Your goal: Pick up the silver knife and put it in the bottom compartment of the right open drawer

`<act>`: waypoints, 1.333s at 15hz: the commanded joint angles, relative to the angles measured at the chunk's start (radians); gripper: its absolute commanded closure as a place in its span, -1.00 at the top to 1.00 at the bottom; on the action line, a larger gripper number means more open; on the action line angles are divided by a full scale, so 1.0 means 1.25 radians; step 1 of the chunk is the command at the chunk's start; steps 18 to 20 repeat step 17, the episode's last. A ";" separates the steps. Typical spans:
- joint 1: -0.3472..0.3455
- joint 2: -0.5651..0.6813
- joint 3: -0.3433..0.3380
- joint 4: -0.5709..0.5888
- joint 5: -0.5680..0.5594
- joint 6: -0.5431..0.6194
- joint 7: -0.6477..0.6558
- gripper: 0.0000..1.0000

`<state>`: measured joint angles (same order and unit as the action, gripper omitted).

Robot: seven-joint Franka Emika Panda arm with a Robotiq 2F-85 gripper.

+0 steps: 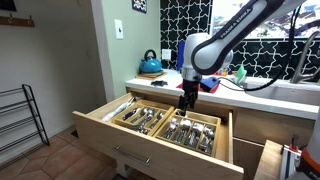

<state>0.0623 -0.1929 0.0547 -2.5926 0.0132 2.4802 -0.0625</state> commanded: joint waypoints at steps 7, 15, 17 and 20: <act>-0.116 -0.208 -0.079 0.001 -0.150 -0.165 -0.055 1.00; -0.149 -0.219 -0.130 0.029 -0.177 -0.174 -0.100 1.00; -0.148 -0.219 -0.129 0.029 -0.177 -0.175 -0.100 1.00; -0.148 -0.219 -0.129 0.029 -0.177 -0.175 -0.100 1.00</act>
